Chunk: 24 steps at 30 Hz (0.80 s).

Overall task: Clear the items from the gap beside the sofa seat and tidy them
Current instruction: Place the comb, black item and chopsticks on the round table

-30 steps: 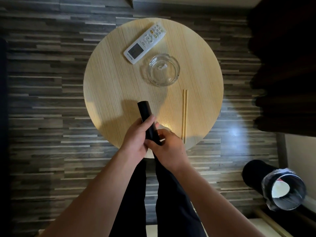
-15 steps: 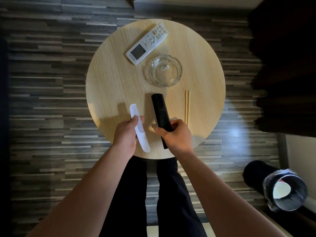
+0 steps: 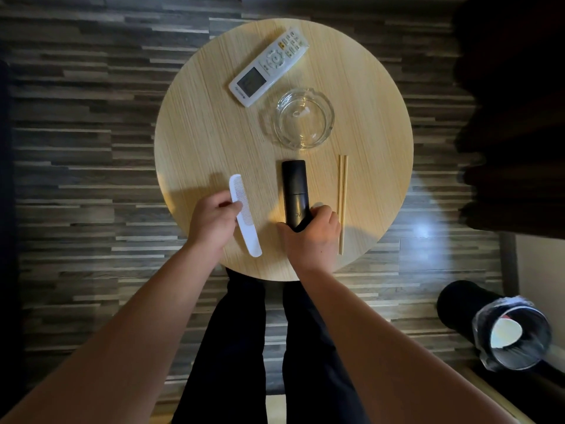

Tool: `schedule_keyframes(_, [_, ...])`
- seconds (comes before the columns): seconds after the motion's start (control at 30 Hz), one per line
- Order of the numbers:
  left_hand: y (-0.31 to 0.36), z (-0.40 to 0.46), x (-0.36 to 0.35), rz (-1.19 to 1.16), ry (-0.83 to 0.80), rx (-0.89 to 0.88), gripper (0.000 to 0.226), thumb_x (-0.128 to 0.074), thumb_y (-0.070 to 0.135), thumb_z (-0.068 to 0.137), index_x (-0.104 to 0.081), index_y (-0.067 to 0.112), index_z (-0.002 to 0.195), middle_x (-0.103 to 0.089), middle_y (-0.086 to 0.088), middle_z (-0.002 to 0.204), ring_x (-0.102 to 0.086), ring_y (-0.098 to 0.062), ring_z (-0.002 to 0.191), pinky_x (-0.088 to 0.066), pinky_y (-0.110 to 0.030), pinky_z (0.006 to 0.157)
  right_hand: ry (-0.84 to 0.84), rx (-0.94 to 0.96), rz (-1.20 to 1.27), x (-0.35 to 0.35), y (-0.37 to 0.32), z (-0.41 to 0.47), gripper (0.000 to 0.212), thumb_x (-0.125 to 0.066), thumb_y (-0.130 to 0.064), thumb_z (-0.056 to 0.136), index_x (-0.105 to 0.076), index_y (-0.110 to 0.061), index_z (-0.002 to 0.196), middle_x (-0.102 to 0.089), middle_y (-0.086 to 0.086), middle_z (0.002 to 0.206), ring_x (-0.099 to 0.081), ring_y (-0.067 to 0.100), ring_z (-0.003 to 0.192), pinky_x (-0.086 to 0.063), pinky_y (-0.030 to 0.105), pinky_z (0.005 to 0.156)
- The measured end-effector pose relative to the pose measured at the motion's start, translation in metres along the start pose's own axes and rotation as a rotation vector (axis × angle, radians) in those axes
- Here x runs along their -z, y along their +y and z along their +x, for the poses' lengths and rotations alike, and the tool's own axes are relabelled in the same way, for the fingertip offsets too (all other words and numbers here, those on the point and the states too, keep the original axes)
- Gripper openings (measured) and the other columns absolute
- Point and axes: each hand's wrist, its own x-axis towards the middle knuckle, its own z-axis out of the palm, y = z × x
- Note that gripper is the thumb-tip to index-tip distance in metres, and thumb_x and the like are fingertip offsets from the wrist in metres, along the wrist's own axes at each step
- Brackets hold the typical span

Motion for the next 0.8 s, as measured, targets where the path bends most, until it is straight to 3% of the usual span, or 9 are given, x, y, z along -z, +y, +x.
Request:
schedule_keyframes(0.17, [0.002,0.004,-0.002,0.038,-0.028,-0.002,0.023,-0.055,0.006,0.098,-0.072,0.021,0.096,-0.074,-0.003,0.097,-0.071,-0.023,0.095,-0.056,-0.034,0.076,-0.007,0.02,-0.024,0.001,-0.003,-0.01,0.057,-0.079,-0.049,0.065,-0.049,-0.023,0.106,-0.05,-0.005,0.102,-0.053,0.021,0.095,-0.053,0.045,0.08])
schedule_keyframes(0.27, [0.001,0.004,-0.003,0.088,-0.025,0.008,0.027,-0.051,0.008,0.1,-0.071,0.025,0.094,-0.074,-0.009,0.103,-0.069,-0.031,0.1,-0.054,-0.051,0.091,0.03,0.048,-0.048,-0.002,-0.005,-0.016,0.059,-0.08,-0.051,0.066,-0.053,-0.018,0.107,-0.054,-0.001,0.102,-0.053,0.022,0.094,-0.052,0.043,0.082])
schedule_keyframes(0.37, [-0.001,0.007,-0.003,0.126,-0.018,-0.018,0.024,-0.05,0.005,0.098,-0.07,0.018,0.101,-0.072,-0.013,0.105,-0.068,-0.035,0.102,-0.052,-0.056,0.094,0.015,0.019,-0.048,-0.003,-0.005,-0.018,0.059,-0.08,-0.048,0.065,-0.054,-0.017,0.107,-0.054,-0.002,0.102,-0.052,0.021,0.096,-0.05,0.041,0.088])
schedule_keyframes(0.43, [-0.003,0.009,-0.004,0.131,0.0,-0.034,0.023,-0.054,0.005,0.097,-0.063,0.019,0.113,-0.07,-0.004,0.106,-0.067,-0.026,0.103,-0.054,-0.051,0.093,0.001,-0.012,-0.044,-0.003,-0.005,-0.018,0.06,-0.08,-0.046,0.064,-0.053,-0.018,0.11,-0.054,-0.002,0.105,-0.052,0.021,0.101,-0.048,0.041,0.093])
schedule_keyframes(0.57, [-0.006,0.012,-0.004,0.183,0.012,-0.079,0.025,-0.058,0.008,0.096,-0.055,0.028,0.111,-0.063,0.007,0.098,-0.065,-0.018,0.097,-0.049,-0.03,0.076,-0.009,-0.029,-0.057,-0.003,-0.009,-0.018,0.06,-0.079,-0.046,0.065,-0.052,-0.018,0.111,-0.054,-0.002,0.107,-0.051,0.021,0.104,-0.043,0.038,0.096])
schedule_keyframes(0.8, [-0.001,0.019,-0.001,0.228,0.057,-0.127,0.025,-0.056,0.008,0.096,-0.058,0.027,0.112,-0.061,0.009,0.092,-0.062,-0.008,0.082,-0.044,-0.019,0.058,-0.008,-0.03,-0.068,-0.006,-0.013,-0.015,0.059,-0.079,-0.042,0.064,-0.05,-0.016,0.109,-0.054,-0.001,0.106,-0.05,0.021,0.101,-0.043,0.036,0.095])
